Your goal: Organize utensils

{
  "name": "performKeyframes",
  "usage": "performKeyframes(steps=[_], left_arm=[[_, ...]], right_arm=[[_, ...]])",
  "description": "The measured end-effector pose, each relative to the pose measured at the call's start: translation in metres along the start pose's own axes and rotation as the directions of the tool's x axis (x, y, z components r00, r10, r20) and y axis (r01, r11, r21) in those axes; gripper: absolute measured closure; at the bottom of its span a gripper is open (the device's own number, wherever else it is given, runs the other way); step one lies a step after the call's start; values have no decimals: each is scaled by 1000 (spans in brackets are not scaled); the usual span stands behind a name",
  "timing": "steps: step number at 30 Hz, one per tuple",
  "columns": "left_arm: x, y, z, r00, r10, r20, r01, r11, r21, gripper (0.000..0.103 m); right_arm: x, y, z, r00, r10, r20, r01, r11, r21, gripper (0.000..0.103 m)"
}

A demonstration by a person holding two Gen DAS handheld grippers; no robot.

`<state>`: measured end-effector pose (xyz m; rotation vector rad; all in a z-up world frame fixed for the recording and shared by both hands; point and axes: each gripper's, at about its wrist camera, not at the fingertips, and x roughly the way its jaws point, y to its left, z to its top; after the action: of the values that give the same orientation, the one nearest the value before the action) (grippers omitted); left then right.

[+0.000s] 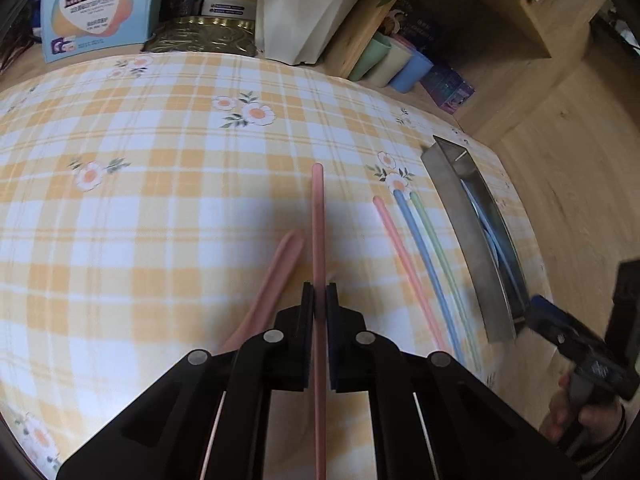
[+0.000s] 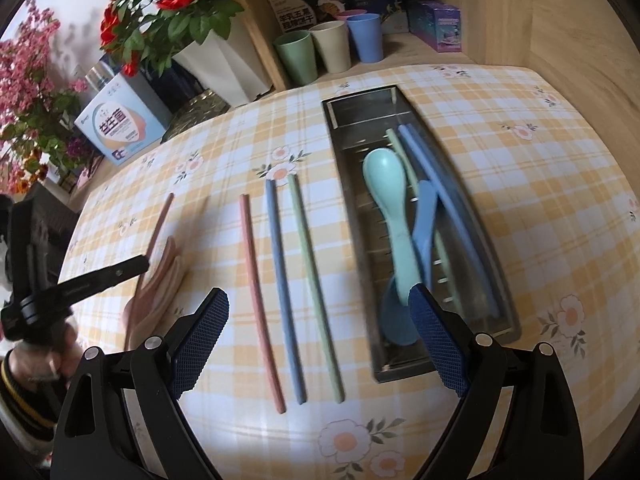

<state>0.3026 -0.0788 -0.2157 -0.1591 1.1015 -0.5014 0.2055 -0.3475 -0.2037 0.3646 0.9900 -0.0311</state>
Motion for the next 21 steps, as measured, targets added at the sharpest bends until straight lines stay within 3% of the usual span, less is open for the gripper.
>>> performKeyframes(steps=[5,10,15,19,21], left_arm=[[-23,25,-17,1000,20,13,-20,1000,-15,97],[-41,52,-32,999,17,43,-15,998,-53,97],[-56,75,-42,997,8,76,-1,996,-93,97],[-66,89,-48,995,9,100,2,994,-109,97],[-72,95,-50,993,6,115,8,993,-115,97]], right_arm=[[18,35,-5,998,30,-57,-34,997,-63,15],[44,95,-17,989,70,-129,-94,977,-189,15],[67,149,-32,980,58,-193,-114,948,-296,15],[83,175,-32,978,39,-206,-102,948,-303,15],[92,184,-33,974,20,-224,-88,950,-298,22]])
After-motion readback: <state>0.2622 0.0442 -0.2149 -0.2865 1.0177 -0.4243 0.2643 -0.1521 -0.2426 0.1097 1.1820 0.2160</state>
